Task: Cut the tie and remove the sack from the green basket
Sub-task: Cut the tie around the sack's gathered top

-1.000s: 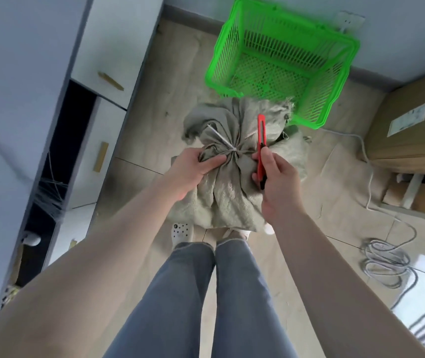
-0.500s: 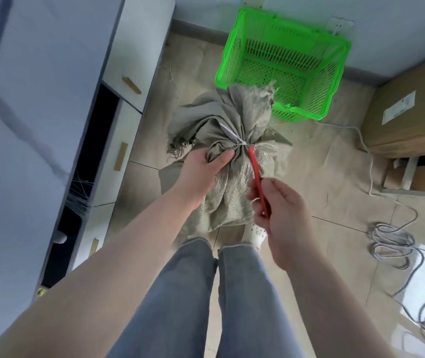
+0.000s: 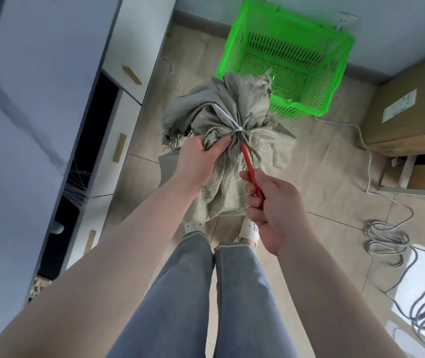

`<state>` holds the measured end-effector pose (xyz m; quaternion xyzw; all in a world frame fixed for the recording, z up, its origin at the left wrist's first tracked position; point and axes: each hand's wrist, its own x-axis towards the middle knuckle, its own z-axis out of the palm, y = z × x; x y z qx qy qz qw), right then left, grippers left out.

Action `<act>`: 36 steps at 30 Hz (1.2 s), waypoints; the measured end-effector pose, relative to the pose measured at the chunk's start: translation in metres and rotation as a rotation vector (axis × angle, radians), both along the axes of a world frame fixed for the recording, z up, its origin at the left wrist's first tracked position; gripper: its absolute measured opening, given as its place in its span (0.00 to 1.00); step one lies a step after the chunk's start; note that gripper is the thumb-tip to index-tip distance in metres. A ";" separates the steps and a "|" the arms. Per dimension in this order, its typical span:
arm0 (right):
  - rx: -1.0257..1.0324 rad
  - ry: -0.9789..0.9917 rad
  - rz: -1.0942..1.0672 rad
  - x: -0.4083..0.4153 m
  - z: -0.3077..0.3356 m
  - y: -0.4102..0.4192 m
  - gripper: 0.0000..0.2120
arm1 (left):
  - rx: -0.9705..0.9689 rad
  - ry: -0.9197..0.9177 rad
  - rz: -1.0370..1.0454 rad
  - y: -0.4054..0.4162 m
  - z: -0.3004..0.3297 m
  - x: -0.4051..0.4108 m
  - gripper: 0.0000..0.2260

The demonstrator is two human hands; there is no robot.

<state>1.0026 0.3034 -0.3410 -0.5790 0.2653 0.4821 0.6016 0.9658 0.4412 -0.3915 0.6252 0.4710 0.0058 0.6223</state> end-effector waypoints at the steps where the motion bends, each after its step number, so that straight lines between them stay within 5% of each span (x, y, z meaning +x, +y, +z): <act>1: 0.001 0.006 -0.005 0.001 0.000 0.000 0.13 | -0.010 -0.008 0.013 -0.001 0.000 0.001 0.13; 10: 0.072 0.143 -0.123 0.010 0.000 0.005 0.13 | 0.062 0.040 0.025 -0.007 -0.001 0.007 0.16; 21: 0.060 -0.008 -0.073 0.024 -0.011 0.006 0.14 | 0.098 -0.016 -0.146 -0.009 -0.003 0.014 0.19; 25: 0.222 0.207 -0.178 0.029 -0.008 0.003 0.14 | 0.099 -0.042 -0.163 -0.004 -0.004 0.014 0.17; 29: 0.383 0.394 -0.321 0.032 -0.006 0.002 0.14 | -0.061 -0.110 -0.078 -0.002 -0.002 0.015 0.08; 36: 0.397 0.345 -0.285 0.038 -0.009 -0.001 0.13 | -0.429 -0.184 0.094 0.000 -0.003 0.016 0.07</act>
